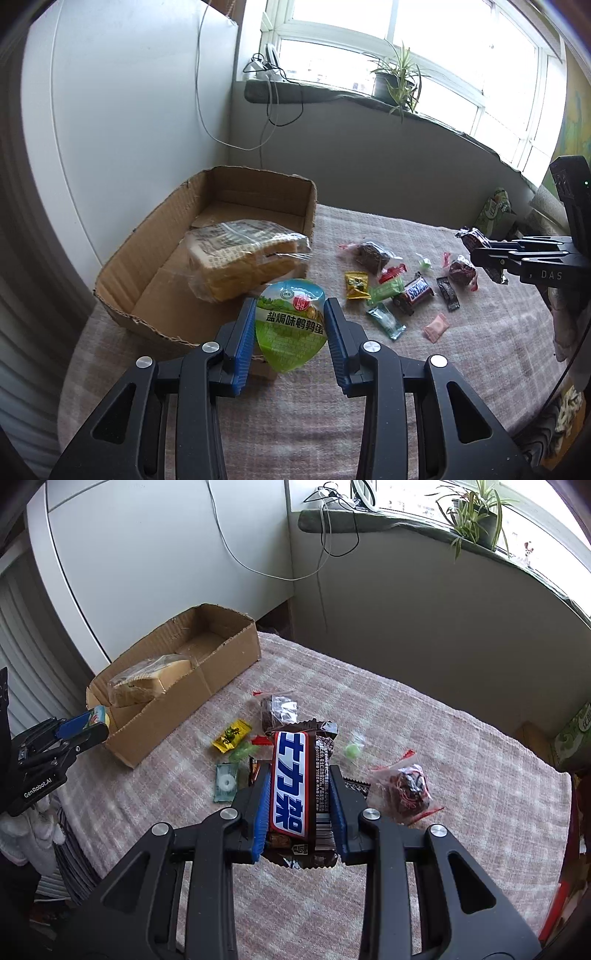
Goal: Organize snacks
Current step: 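Carry the jelly cup and Snickers bar into the box with both tools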
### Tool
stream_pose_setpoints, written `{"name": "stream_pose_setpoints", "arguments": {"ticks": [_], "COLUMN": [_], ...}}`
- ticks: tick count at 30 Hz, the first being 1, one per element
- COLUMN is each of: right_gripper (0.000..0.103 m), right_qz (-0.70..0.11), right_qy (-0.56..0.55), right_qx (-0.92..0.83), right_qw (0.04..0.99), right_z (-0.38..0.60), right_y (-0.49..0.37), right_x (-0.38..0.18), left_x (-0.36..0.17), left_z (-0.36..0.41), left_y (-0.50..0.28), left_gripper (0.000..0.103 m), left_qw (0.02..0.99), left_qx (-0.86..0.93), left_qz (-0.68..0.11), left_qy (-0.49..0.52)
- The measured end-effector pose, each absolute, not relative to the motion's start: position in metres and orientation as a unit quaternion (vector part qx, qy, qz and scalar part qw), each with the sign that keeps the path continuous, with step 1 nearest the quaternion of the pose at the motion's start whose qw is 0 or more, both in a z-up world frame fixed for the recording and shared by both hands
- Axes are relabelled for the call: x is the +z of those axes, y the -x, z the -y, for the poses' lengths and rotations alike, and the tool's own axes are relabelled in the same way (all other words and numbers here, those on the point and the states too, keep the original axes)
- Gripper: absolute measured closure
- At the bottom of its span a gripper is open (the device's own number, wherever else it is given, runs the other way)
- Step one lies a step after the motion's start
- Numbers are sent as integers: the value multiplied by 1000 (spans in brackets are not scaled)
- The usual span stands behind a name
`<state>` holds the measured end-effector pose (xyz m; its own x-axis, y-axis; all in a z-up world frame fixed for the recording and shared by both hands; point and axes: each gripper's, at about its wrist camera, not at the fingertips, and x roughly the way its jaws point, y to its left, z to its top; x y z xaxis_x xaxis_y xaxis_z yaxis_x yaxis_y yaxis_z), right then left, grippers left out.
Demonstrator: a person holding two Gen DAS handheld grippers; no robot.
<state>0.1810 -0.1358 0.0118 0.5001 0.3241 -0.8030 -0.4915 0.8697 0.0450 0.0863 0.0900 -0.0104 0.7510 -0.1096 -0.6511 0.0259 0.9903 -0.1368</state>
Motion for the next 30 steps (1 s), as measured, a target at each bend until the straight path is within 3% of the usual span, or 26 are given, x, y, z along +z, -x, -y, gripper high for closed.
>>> {"name": "stream_pose_setpoints", "arguments": {"ticks": [19,30], "right_gripper": [73,73], "right_qz": [-422,-438], "right_qy": [129,146], "right_qx": [292,303], "right_qw": [849,834], "right_z": [34,-24], "right_y": [-234,-272], "right_x": [25,5], "left_x": [-12,-18], "left_z": [-157,-178], "left_y": [-108,-121], "left_gripper": [68,68], "left_qw": [935,932], "left_qx": [28,47], "left_qz": [-344,-348], "left_qy": [83,90]}}
